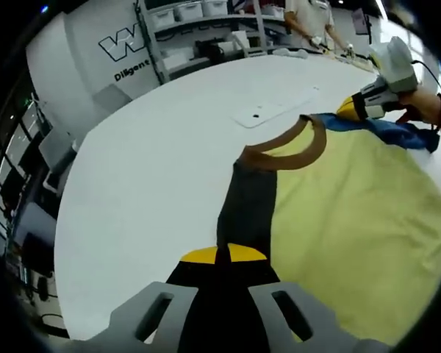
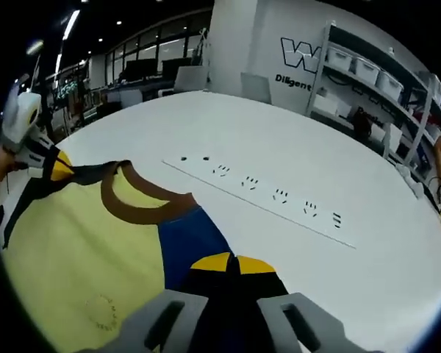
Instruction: Fold the garment on the visible template until the final outline fits inside the template.
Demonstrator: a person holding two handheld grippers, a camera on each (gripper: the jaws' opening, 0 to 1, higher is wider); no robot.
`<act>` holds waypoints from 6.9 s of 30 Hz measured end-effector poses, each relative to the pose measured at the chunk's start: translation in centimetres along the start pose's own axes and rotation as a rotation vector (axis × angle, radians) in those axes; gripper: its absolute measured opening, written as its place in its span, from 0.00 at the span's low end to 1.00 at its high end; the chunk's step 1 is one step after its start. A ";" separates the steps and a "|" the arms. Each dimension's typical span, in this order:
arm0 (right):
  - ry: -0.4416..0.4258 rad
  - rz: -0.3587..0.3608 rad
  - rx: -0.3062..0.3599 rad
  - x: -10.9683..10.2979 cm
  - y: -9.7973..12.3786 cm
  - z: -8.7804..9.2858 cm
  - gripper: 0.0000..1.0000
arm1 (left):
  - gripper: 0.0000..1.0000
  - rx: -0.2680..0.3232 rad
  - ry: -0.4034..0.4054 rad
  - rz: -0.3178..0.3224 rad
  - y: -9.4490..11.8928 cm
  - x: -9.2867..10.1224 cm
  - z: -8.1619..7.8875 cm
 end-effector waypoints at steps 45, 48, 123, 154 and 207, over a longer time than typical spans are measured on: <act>-0.269 -0.179 0.047 -4.7 9.6 0.4 0.99 | 0.99 0.198 0.226 0.168 9.6 3.8 -0.8; -0.254 -0.179 0.044 -4.7 10.0 0.8 0.99 | 0.99 0.201 0.222 0.181 10.3 4.4 -0.7; -0.232 0.113 -0.181 4.6 25.6 18.6 0.00 | 0.99 0.140 0.162 0.206 21.5 8.6 9.9; -0.294 0.310 -0.216 15.1 21.4 20.4 0.00 | 0.99 0.123 0.134 0.195 20.7 7.7 10.3; -0.442 0.310 -0.150 17.0 20.3 20.3 0.48 | 0.99 0.106 0.148 0.198 21.0 8.5 11.3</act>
Point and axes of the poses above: the point that each gripper's makers call its tool centre point, and the gripper's own axes: y roughly backward along the fingers, x roughly to its right, z roughly out of its underside, the point moved 8 cm from there along y, roughly backward along the fingers, and after that the axes turned 7 degrees about y, right-handed, at the moved point
